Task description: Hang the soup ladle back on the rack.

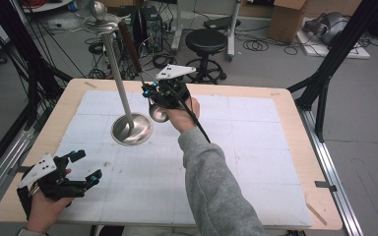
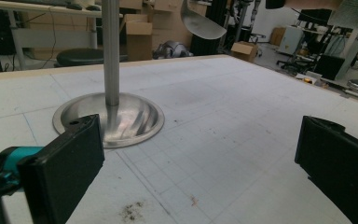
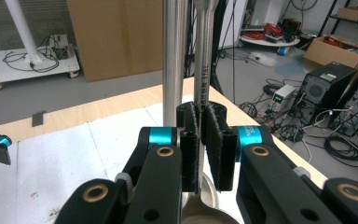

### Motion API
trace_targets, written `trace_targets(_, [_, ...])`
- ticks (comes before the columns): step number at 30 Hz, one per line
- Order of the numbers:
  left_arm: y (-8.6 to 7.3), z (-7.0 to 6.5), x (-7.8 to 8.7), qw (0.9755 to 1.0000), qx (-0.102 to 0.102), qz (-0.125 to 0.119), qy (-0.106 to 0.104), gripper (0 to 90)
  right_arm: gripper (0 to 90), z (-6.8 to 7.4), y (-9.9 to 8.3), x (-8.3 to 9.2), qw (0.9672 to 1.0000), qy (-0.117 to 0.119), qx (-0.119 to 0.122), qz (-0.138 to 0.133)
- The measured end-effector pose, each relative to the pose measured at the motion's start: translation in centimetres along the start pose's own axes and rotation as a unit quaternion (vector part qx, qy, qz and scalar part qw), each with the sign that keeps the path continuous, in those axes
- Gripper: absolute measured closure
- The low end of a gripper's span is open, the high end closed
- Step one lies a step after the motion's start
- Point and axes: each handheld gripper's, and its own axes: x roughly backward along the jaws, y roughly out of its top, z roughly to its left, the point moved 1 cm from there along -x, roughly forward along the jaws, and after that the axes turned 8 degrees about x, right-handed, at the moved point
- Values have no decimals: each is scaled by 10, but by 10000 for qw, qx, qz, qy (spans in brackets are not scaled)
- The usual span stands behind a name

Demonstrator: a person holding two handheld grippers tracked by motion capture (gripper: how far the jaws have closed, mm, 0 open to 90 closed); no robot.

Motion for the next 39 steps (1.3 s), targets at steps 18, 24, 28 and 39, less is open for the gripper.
trace_targets(18, [0,-1,0,10000,-4,-1,-11,17,761,0,0,-1,9999,-96,89,-6])
trace_targets(24, [0,0,0,10000,-3,2,-8,17,550,0,3,4,9996,-97,173,-180])
trace_targets(28, [0,-1,0,10000,-2,-4,-4,17,422,-1,4,12,9991,71,222,-340])
trace_targets(39, [1,-2,1,10000,-1,-39,-38,17,82,-3,-4,35,9961,663,297,-490])
